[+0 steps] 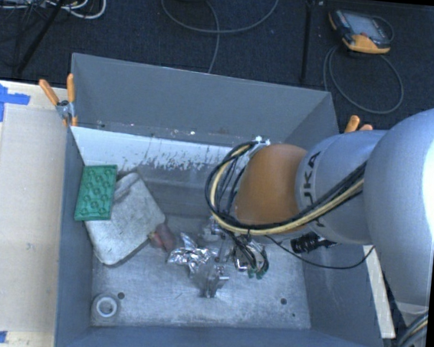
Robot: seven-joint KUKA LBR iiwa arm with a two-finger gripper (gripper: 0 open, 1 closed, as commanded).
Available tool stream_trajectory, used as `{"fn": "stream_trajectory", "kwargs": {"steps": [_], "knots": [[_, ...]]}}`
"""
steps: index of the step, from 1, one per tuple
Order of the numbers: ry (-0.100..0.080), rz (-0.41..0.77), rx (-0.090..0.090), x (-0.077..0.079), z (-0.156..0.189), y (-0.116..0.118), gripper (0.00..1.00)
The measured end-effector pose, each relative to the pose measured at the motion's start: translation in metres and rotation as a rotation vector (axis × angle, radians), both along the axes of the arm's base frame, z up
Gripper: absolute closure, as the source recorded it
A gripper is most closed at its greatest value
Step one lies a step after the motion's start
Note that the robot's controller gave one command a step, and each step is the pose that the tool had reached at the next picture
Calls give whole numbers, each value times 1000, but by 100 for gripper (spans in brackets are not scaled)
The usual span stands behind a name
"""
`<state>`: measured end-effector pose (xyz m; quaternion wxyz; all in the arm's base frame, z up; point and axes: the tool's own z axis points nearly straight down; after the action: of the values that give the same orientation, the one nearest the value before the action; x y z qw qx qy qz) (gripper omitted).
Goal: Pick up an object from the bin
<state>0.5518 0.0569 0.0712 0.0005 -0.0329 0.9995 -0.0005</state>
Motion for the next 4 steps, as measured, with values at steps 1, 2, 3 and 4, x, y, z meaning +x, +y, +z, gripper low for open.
{"fn": "stream_trajectory", "kwargs": {"steps": [1, 2, 3, 4], "knots": [[1, 2, 2, 0, 3, 1, 100], [-6, 3, 2, 1, 2, 1, 0], [-4, 87, 1, 12, 2, 54, 0], [-1, 88, 2, 12, 3, 54, 100]]}}
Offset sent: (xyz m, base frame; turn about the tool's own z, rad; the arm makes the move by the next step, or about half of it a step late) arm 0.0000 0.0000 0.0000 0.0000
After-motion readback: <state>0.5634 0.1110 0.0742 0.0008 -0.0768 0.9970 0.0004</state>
